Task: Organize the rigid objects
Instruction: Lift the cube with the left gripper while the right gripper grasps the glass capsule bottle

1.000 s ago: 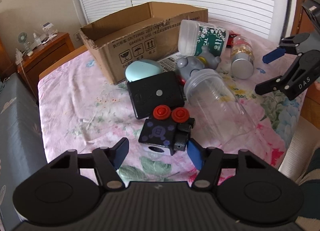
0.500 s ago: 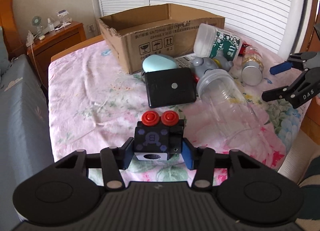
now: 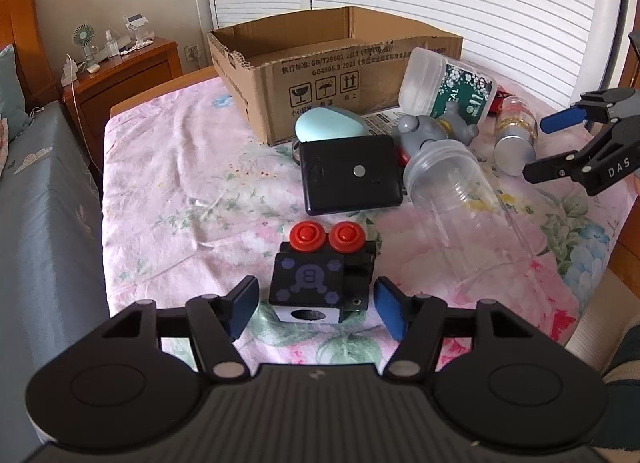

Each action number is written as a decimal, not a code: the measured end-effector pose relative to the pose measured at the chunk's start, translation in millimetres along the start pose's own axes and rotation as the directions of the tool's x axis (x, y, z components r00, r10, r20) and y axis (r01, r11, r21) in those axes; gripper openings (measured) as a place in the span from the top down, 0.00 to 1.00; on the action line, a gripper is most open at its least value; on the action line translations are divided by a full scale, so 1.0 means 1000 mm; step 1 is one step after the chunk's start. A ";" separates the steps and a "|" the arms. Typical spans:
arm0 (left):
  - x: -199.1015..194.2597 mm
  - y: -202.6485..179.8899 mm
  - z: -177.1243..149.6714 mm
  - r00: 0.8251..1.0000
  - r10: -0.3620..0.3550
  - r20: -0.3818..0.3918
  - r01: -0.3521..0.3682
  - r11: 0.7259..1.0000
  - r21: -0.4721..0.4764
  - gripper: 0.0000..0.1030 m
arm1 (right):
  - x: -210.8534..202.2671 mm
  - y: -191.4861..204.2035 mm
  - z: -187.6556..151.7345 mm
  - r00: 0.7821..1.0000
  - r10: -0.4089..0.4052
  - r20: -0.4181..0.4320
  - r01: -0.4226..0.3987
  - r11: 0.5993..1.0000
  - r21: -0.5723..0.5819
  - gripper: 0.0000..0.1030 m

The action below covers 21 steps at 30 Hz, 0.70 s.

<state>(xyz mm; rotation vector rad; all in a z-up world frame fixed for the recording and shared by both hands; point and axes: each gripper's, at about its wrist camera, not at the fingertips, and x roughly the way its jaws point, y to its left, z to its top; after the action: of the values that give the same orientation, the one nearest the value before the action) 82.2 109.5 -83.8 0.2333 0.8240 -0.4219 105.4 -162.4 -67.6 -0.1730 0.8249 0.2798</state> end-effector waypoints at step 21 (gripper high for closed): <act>0.005 0.000 0.010 0.999 -0.032 -0.022 0.032 0.999 -0.012 0.52 | 0.015 0.000 0.023 0.999 -0.002 -0.035 0.001 1.000 -0.031 0.04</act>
<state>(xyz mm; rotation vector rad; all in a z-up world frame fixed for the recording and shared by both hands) 92.3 104.7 -80.9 0.2142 0.8531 -0.4450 130.5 -153.5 -63.6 -0.2082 0.8555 0.2886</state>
